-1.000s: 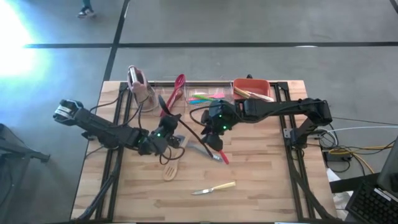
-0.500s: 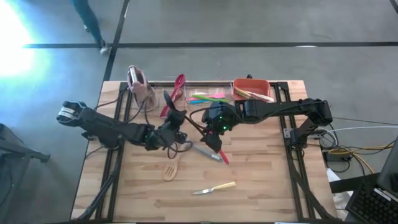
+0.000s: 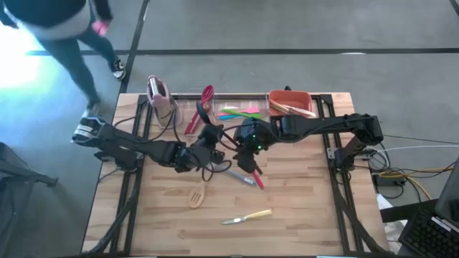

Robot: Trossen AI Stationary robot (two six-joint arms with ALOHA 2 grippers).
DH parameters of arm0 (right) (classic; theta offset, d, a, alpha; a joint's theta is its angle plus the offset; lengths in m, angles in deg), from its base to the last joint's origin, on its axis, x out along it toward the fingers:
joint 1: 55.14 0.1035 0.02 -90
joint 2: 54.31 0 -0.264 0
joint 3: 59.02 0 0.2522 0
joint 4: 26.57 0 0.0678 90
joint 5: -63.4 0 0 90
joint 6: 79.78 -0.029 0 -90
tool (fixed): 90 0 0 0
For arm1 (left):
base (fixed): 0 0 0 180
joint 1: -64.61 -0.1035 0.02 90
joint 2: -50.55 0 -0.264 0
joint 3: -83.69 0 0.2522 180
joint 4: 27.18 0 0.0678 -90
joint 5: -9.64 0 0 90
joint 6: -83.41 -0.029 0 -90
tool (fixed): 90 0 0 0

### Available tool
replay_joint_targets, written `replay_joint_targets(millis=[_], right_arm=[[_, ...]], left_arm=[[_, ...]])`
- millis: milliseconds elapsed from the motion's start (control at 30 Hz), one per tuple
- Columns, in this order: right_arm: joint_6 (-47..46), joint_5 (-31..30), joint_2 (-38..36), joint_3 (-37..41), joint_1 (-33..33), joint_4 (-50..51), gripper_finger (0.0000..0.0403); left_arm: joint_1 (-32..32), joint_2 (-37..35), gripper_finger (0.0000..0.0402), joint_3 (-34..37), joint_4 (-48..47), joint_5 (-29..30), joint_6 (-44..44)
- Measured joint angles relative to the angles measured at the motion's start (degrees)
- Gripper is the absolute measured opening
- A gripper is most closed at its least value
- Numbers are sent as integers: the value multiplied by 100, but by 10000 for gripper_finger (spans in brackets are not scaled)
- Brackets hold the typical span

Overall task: Pick & Place Kitchen Items
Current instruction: Put the black serving spoon into the left transparent bin

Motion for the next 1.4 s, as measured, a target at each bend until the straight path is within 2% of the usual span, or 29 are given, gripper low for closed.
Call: replay_joint_targets(millis=[233,267,367,567,800,933,1033,1200,1400], right_arm=[[103,-145,2,9,36,260,27],[122,-170,2,9,34,300,20],[149,-188,2,9,36,382,13],[417,-594,-25,9,47,427,8],[678,-974,-175,9,71,534,6],[685,-1302,-322,9,64,543,7],[678,-1412,-435,9,40,585,7],[661,-1538,-463,49,34,744,7],[612,-1654,-435,282,-84,671,8]], left_arm=[[15,1,68,-3,-236,-38,73],[15,1,68,-3,-250,-38,84],[19,0,68,-3,-301,-84,157],[70,1,74,1,-343,17,676],[179,-44,212,8,-320,142,1223],[239,-127,256,8,-289,181,1320],[270,-179,266,8,-286,243,1277],[315,-329,265,-121,-277,788,1045],[391,-573,265,-707,-243,648,1047]])
